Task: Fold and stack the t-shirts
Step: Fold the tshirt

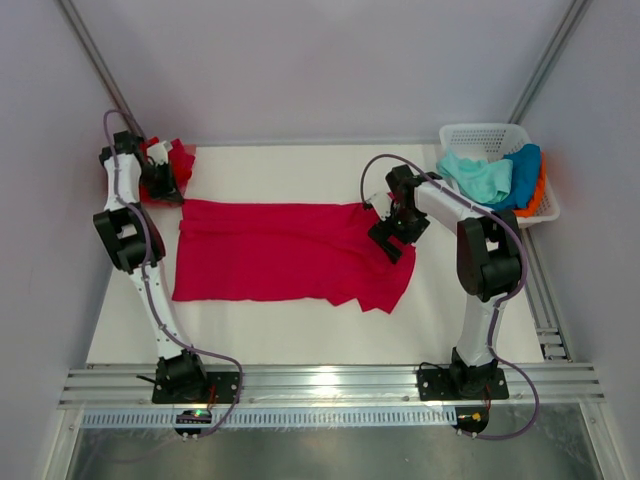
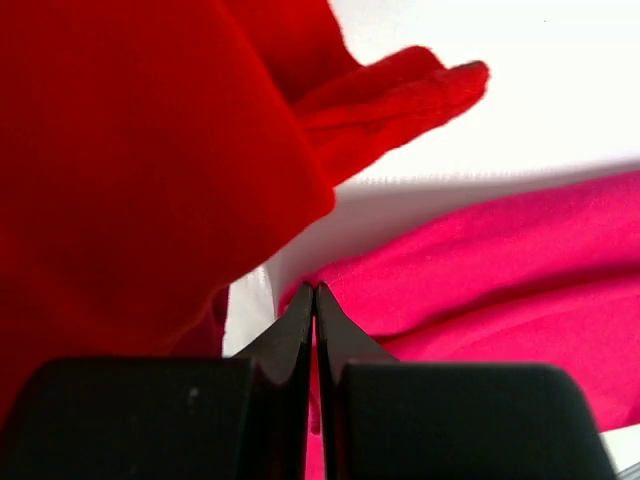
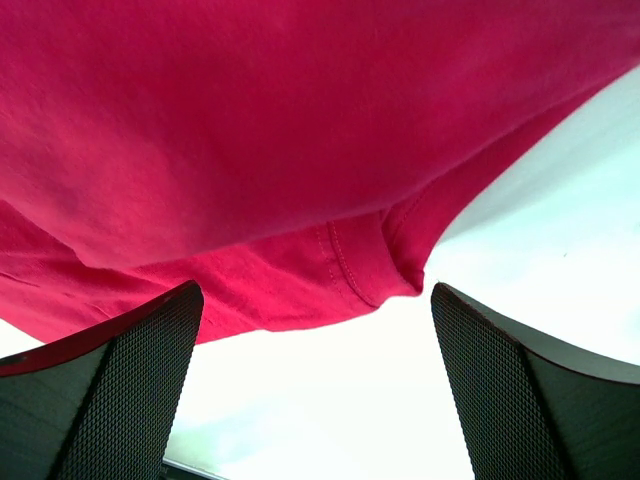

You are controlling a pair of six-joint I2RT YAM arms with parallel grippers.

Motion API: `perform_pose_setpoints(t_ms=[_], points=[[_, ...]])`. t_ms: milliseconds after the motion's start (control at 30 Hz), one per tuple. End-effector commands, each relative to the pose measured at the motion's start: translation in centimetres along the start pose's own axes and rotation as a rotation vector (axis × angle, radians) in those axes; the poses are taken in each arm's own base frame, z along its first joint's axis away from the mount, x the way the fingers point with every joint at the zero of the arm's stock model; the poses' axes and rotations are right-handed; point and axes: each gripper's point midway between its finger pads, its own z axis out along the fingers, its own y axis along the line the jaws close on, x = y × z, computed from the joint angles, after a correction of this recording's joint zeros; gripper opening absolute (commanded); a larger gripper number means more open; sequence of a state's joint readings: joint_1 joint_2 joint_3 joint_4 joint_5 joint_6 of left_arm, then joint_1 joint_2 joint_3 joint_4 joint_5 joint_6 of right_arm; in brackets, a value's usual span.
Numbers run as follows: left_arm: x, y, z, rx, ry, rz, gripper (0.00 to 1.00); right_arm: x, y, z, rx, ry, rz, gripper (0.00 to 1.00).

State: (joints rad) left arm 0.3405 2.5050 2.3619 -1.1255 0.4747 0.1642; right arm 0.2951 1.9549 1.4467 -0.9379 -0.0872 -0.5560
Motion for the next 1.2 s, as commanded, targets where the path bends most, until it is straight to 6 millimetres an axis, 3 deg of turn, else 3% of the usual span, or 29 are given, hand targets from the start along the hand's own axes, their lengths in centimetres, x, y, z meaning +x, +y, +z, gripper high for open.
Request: perform_pose_setpoints(t_ms=[0,133,200,233,267,433,633,833,1000,1167], points=[[-3.4,0.3,-3.5,-0.061,-0.124,0.055,0.00,-0.3,-0.6,-0.9,0.036,-0.024,-0.016,0.99],[-3.9,0.7,-4.1,-0.068,-0.148,0.047,0.05,-0.3,-0.5,-0.7,0.029,-0.021,-0.012,0.99],[-3.5,-0.2,-3.9,-0.019,-0.139,0.040,0.53,-0.4,-0.5,-0.7,0.029,-0.025,-0.011,0.99],[-2.6,-0.6,-3.7,0.004,-0.105,0.016,0.71,-0.5,-0.5,-0.8,0.032,-0.027,-0.013,0.99],[-2.1,-0.9,-3.6,0.016,-0.086,0.000,0.99,-0.7,-0.8,-1.1,0.039,-0.035,-0.010,0.99],[1.7,-2.4,-3.1,0.090,0.029,-0.054,0.99,-3.2,-1.4,-3.1,0.059,-0.115,-0.004,0.99],[2.4,-4.2,-4.8,0.137,0.029,-0.057,0.99,-6.0,-2.3,-3.7,0.060,-0.174,-0.018,0.99],[3.7,-6.2,-7.0,0.186,0.062,-0.040,0.99,-10.2,-4.8,-3.7,0.100,-0.236,-0.024,0.99],[4.9,-7.5,-8.0,0.240,0.093,-0.032,0.98,-12.2,-6.3,-0.8,0.106,-0.235,0.008,0.99],[5.9,-8.0,-7.3,0.292,0.126,-0.050,0.94,-14.9,-8.8,-0.1,0.196,-0.273,0.036,0.99]])
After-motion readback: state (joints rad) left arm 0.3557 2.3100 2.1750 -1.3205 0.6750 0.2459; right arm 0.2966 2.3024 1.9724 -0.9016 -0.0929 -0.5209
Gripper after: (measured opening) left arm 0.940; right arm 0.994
